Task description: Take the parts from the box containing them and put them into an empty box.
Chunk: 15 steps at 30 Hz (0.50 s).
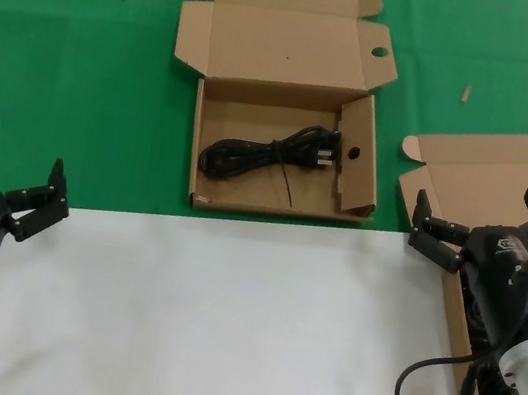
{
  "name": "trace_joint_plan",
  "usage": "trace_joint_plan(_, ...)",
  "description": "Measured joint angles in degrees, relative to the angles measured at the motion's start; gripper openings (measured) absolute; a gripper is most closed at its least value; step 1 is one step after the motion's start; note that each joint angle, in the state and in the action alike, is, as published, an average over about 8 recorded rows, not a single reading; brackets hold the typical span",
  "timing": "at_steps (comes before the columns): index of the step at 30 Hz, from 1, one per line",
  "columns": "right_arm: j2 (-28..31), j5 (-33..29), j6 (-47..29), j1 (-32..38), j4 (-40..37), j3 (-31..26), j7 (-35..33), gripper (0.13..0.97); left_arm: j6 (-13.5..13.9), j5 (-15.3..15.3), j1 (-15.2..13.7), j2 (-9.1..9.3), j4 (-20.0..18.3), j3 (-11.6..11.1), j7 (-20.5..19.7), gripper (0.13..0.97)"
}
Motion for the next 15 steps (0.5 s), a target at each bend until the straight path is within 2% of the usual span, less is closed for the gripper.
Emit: trace_joint_plan(15, 0.0, 0.0, 0.0, 0.0, 0.0, 0.0, 0.0, 0.966, 0.0, 0.0, 0.0, 0.00, 0.0, 0.0, 0.0, 0.966)
